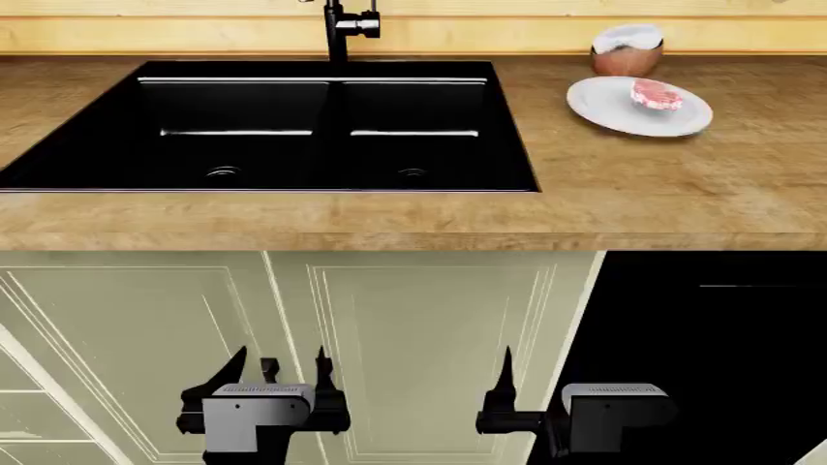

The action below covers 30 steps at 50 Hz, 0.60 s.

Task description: Pick the lamb chop from the counter and place it in the sink. Then turn on the sink faucet.

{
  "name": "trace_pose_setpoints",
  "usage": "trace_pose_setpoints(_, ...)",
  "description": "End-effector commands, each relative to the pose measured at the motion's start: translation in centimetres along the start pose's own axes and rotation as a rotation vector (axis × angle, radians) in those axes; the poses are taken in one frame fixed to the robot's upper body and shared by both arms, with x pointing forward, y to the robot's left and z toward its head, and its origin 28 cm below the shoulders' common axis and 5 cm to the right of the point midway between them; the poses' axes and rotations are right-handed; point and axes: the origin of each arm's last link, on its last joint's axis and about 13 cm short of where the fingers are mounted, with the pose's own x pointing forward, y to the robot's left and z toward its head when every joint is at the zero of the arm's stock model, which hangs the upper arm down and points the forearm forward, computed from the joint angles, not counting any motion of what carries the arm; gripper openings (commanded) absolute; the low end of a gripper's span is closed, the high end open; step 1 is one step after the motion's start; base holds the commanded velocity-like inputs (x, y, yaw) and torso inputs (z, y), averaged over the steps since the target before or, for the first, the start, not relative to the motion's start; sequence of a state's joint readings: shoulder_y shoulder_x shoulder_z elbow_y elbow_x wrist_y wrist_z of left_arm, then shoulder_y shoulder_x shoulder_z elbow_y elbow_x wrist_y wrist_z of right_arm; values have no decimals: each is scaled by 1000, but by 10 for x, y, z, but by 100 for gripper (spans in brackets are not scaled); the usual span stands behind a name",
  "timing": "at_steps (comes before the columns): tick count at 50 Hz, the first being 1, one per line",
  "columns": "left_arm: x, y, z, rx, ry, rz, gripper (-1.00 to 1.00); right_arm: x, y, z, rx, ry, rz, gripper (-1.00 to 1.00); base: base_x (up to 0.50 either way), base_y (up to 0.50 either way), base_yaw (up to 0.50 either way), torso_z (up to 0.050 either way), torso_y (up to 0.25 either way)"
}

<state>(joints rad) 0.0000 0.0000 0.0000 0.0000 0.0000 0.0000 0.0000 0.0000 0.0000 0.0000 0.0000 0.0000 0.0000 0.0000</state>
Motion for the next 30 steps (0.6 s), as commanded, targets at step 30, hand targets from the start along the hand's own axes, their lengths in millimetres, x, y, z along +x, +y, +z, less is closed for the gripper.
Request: trace_pose_setpoints(30, 12, 45, 340, 79, -173, 65, 100, 46, -46, 349, -159, -219, -141, 100, 0, 0, 0, 0, 0)
